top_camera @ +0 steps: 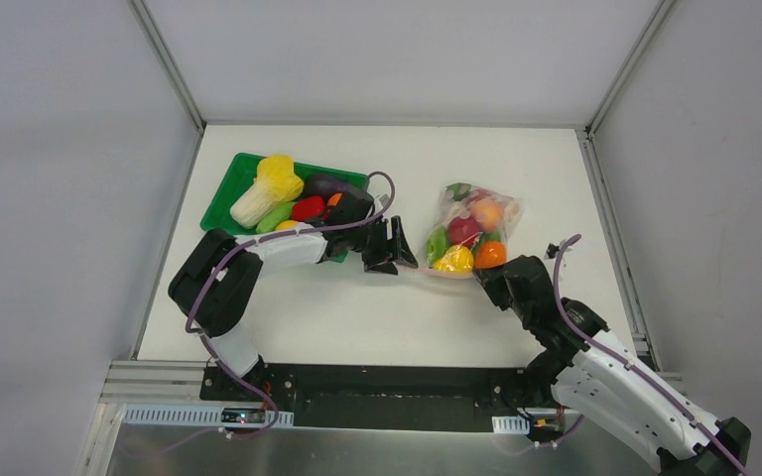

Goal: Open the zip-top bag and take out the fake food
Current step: Unzip the zipper food storage bag at the center of the board.

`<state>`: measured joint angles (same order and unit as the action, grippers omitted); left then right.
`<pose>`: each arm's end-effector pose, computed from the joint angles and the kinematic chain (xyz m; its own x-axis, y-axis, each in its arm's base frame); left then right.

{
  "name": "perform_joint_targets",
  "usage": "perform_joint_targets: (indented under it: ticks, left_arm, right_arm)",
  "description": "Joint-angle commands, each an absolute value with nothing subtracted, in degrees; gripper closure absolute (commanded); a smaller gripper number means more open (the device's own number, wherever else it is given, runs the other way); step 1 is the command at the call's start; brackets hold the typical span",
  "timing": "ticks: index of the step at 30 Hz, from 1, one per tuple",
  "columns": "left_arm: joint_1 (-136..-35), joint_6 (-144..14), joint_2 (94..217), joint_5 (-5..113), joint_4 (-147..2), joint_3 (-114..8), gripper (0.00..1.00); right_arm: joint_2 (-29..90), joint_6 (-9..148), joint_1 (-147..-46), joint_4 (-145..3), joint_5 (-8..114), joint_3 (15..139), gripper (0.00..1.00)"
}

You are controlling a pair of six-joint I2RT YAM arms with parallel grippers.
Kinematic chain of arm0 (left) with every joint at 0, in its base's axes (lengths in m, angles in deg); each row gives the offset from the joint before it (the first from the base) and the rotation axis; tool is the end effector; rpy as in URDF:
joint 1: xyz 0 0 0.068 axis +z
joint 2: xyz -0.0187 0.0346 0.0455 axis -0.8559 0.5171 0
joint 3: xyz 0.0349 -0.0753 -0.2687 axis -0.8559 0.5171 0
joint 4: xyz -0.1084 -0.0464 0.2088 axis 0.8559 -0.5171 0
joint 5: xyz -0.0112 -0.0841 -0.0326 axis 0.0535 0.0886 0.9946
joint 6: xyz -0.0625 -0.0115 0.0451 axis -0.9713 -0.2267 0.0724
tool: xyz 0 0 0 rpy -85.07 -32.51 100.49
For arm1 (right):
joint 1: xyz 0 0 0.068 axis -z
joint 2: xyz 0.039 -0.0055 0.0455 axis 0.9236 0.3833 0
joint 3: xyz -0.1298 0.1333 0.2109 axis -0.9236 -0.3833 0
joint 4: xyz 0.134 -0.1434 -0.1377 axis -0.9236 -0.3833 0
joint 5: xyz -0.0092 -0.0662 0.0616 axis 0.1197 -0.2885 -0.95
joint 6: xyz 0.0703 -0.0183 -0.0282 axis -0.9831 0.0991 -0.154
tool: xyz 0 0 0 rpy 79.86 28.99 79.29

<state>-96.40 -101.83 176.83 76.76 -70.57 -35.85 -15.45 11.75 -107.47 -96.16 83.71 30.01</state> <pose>0.2654 -0.2474 0.2027 -0.9548 -0.0767 -0.2871 0.1968 0.5609 -0.8041 0.1228 0.0688 0.2326 -0.4788 0.6838 -0.5506 0.2297 0.7029 0.6732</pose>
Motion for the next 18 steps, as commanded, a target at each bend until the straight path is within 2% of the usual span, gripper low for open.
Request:
perform_joint_targets:
  ticks: [1, 5, 11, 18]
  left_arm:
    - [-96.74, -100.82, 178.49, 76.12, -68.4, -39.08, 0.41]
    - [-96.74, -101.81, 179.3, 76.12, -66.56, -38.95, 0.62]
    - [-96.31, -101.06, 178.71, 75.25, -66.74, -38.67, 0.98]
    - [-92.93, -97.46, 176.78, 73.38, -70.4, -37.44, 1.0]
  right_arm:
    - [-15.75, 12.7, -107.45, -93.64, 82.53, 30.39, 0.89]
    - [-15.93, 12.34, -107.45, -93.65, 82.1, 29.66, 0.89]
    - [-16.11, 12.26, -107.47, -94.95, 82.12, 29.68, 0.89]
    - [-18.09, 12.74, -107.45, -101.92, 86.11, 32.3, 0.89]
